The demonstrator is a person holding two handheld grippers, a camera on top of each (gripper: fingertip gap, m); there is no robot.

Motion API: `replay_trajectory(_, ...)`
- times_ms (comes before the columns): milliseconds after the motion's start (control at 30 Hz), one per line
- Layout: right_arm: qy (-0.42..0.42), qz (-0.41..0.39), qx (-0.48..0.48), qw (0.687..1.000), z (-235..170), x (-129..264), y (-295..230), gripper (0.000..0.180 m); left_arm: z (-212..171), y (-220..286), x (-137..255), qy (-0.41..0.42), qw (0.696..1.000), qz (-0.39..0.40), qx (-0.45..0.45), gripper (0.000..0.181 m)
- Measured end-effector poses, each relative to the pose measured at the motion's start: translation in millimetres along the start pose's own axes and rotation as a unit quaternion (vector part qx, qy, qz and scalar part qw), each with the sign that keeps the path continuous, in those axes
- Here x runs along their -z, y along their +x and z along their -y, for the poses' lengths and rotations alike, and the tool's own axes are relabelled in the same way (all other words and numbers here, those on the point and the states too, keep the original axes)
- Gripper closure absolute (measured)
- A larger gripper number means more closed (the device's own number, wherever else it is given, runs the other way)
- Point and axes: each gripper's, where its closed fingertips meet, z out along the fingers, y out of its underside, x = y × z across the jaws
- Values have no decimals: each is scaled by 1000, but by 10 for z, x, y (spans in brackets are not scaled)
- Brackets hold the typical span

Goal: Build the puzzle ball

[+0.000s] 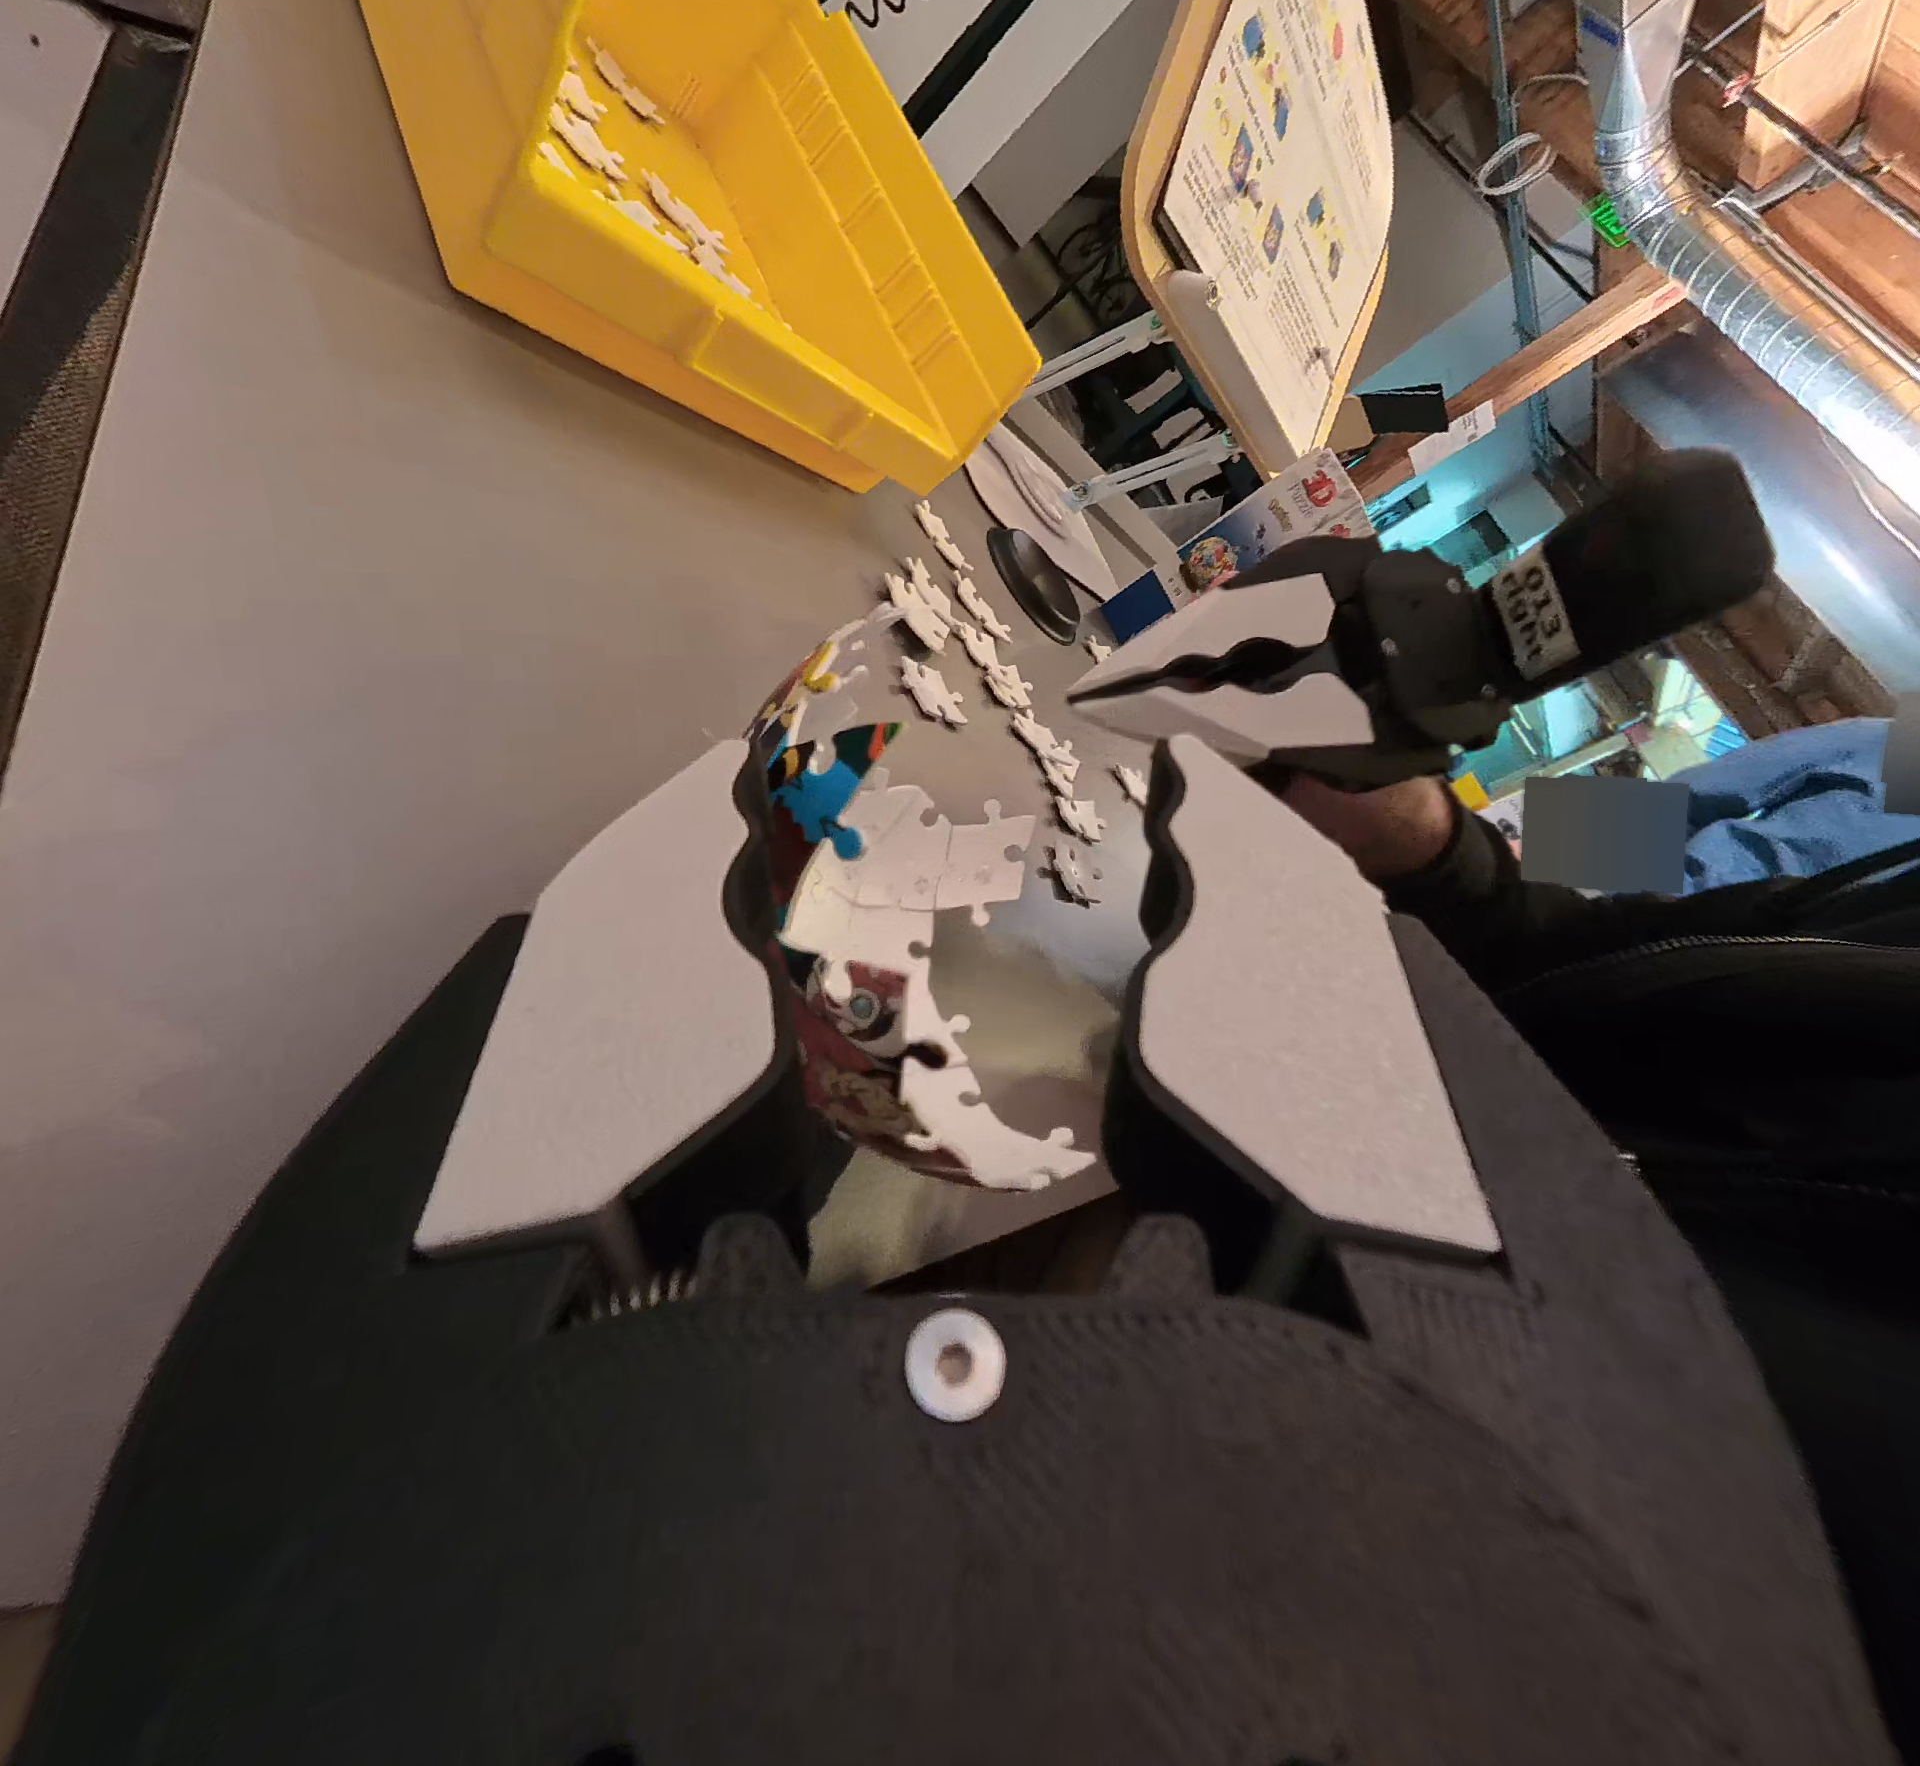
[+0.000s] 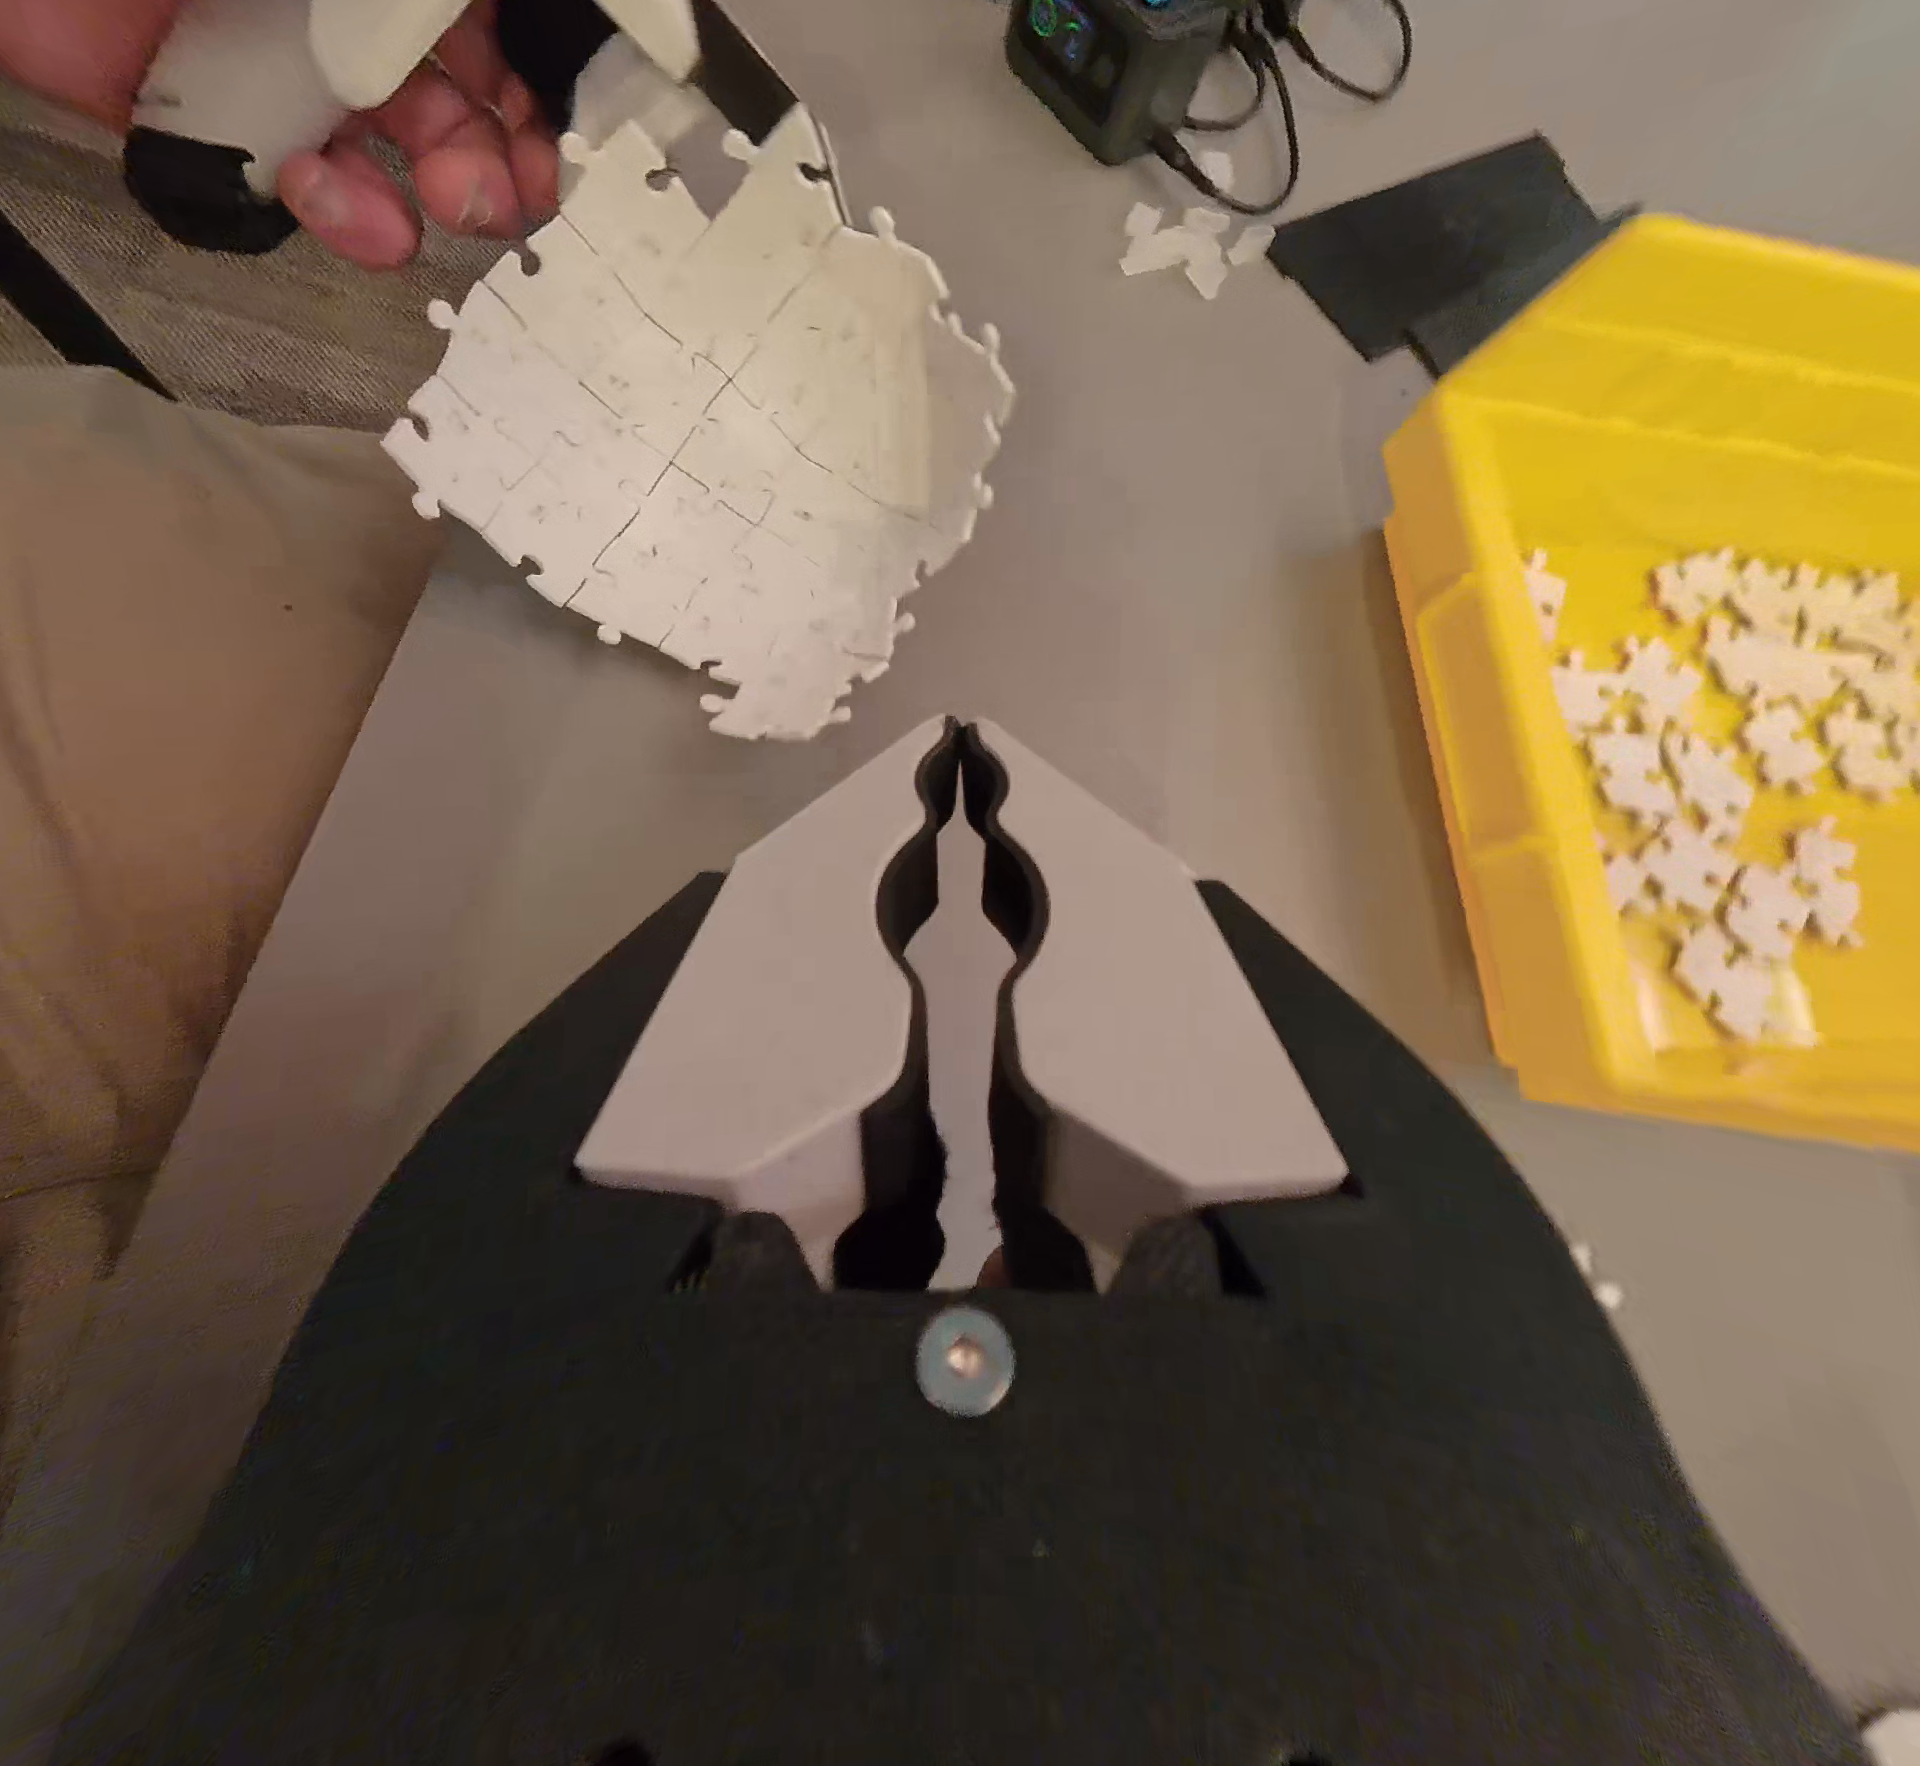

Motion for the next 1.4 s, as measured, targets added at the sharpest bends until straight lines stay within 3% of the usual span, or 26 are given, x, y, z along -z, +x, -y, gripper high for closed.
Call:
replay_trajectory(33, -3, 4, -19, 1000, -39, 46, 9, 180, -16, 1, -2, -1, 1000, 4, 0, 112)
replay_trajectory(367, -48, -13, -160, 986, -633, 567, 218, 172, -249, -54, -26, -33, 997, 63, 15, 118)
replay_trajectory(600, -77, -26, -189, 978, -1014, 783, 144, 170, -501, -80, -48, -14, 993, 96, 67, 123)
replay_trajectory(900, -77, -33, -211, 974, -1147, 921, 54, 168, -752, 3, -35, -56, 988, 138, 32, 118)
replay_trajectory(1400, -90, -54, -241, 965, -1338, 1084, -30, 160, -230, 9, 45, -92, 974, 173, -113, 115)
